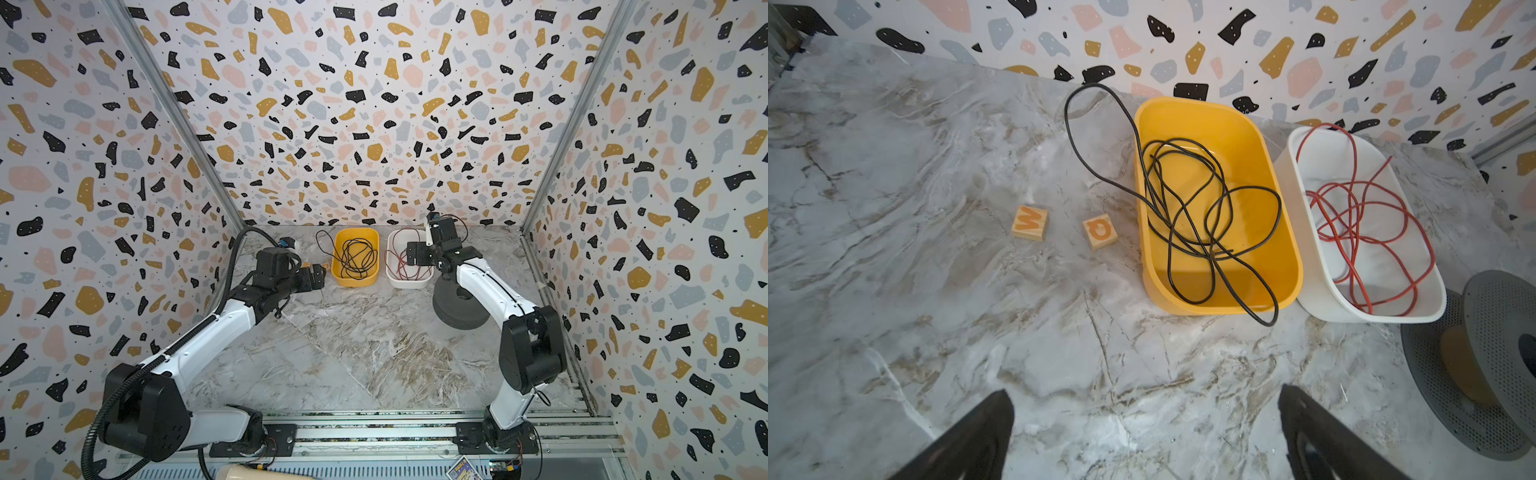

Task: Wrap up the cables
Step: 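Reach the right gripper into the white tub while the left arm rises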

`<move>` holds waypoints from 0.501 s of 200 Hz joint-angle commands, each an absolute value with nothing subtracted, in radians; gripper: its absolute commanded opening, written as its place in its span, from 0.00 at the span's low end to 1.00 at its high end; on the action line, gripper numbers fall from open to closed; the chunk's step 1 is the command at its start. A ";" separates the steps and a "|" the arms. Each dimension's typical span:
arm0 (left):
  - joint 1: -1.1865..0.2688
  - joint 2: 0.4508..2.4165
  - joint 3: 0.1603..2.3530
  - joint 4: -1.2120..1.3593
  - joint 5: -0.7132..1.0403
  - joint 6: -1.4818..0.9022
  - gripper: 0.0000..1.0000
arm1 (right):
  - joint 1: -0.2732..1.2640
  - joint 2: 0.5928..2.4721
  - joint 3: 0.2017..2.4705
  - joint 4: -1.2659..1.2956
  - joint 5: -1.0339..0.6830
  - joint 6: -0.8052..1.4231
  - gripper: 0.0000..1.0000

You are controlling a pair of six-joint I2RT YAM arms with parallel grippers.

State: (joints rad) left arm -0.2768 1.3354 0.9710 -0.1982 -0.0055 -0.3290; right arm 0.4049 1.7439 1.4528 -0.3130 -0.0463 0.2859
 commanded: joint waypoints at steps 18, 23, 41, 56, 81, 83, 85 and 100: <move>-0.287 1.315 0.962 -0.196 0.021 -0.304 1.00 | 0.471 1.872 1.593 -0.396 -0.060 0.169 1.00; -0.286 1.314 0.961 -0.195 0.024 -0.304 1.00 | 0.474 1.890 1.608 -0.398 -0.061 0.159 1.00; -0.286 1.316 0.960 -0.193 0.034 -0.305 1.00 | 0.481 1.964 1.669 -0.418 -0.061 0.136 1.00; -0.287 1.319 0.962 -0.193 0.035 -0.305 1.00 | 0.482 2.028 1.735 -0.447 -0.045 0.125 1.00; -0.287 1.315 0.957 -0.186 0.028 -0.311 1.00 | 0.485 2.138 1.845 -0.503 0.030 0.102 0.99; -0.286 1.315 0.957 -0.186 0.028 -0.311 1.00 | 0.485 2.145 1.853 -0.506 0.034 0.099 0.99; -0.285 1.314 0.957 -0.187 0.026 -0.310 1.00 | 0.485 2.154 1.860 -0.508 0.039 0.097 0.99; -0.287 1.312 0.954 -0.185 0.022 -0.311 1.00 | 0.483 2.205 1.906 -0.529 0.078 0.090 0.98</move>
